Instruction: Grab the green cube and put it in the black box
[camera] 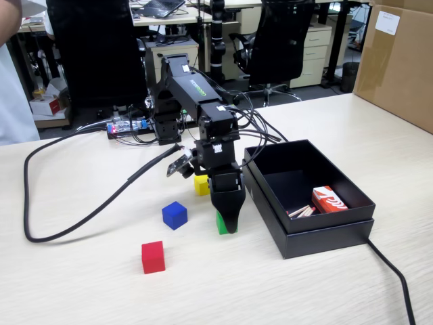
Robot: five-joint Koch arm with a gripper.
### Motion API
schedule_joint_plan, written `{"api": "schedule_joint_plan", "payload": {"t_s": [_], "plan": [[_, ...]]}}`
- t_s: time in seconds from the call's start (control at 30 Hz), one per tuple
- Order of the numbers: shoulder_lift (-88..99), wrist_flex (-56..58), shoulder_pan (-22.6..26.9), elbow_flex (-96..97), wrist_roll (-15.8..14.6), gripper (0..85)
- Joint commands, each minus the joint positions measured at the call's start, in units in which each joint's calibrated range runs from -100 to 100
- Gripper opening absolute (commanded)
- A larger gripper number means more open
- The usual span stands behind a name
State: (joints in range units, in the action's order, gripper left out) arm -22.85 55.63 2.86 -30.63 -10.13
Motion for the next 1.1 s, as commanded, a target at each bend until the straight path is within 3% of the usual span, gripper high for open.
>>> {"api": "schedule_joint_plan", "payload": {"t_s": [0.0, 0.13, 0.3, 0.33, 0.6, 0.83, 1.07], "plan": [[0.76, -1.33, -0.49, -2.92, 0.63, 31.6], [-0.04, -1.33, -0.44, -2.74, 0.73, 29.9], [-0.04, -2.37, -0.49, -3.01, 0.34, 2.3], [0.19, -2.46, -0.49, -2.92, 0.49, 0.9], [22.68, 1.17, 0.88, 2.25, 0.39, 0.8], [47.0, 3.07, 6.98, 3.43, 0.88, 0.5], [39.08, 2.98, 12.65, 0.53, -0.29, 0.8]]}}
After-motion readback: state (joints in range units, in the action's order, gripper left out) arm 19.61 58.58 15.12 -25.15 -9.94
